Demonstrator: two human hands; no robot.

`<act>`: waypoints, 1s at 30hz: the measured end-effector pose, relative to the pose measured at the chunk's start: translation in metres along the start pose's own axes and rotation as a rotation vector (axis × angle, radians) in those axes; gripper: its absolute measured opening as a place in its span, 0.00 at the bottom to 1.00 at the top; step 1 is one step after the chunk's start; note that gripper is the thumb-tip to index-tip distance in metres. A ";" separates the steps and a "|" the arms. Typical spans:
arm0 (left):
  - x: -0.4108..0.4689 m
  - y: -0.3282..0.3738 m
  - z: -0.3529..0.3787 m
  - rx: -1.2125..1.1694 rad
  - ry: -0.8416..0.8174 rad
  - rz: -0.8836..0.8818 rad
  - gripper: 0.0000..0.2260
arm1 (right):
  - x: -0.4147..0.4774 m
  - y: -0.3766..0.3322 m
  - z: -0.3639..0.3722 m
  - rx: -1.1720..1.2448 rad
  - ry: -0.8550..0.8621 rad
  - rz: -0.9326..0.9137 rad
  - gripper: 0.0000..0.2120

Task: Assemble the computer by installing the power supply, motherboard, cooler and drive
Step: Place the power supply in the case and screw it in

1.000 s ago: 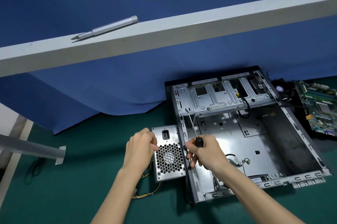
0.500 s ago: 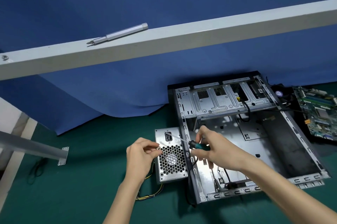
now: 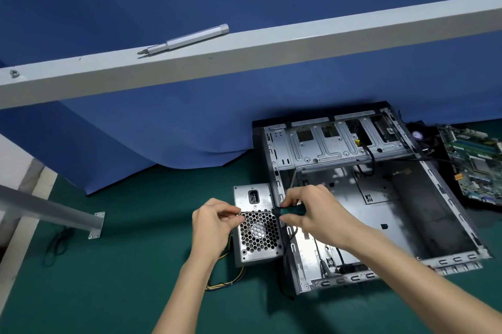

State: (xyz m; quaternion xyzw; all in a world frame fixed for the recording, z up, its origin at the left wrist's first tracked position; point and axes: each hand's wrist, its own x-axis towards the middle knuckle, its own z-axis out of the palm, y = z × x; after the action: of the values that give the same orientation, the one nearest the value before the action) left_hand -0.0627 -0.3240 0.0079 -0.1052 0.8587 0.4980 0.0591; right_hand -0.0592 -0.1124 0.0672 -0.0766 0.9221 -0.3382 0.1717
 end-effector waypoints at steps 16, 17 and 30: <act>0.000 0.004 -0.001 0.020 -0.015 -0.017 0.08 | 0.005 -0.009 0.003 -0.145 0.003 -0.076 0.06; 0.000 0.004 -0.001 0.019 -0.017 -0.016 0.08 | 0.006 -0.011 0.002 -0.170 -0.003 -0.087 0.06; -0.001 0.008 -0.001 0.105 -0.041 0.072 0.12 | 0.039 -0.066 -0.011 -0.504 -0.132 -0.313 0.15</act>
State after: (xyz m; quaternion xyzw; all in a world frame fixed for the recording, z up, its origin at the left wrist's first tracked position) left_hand -0.0635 -0.3207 0.0158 -0.0608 0.8855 0.4562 0.0640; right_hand -0.0983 -0.1658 0.1078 -0.2797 0.9408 -0.1156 0.1524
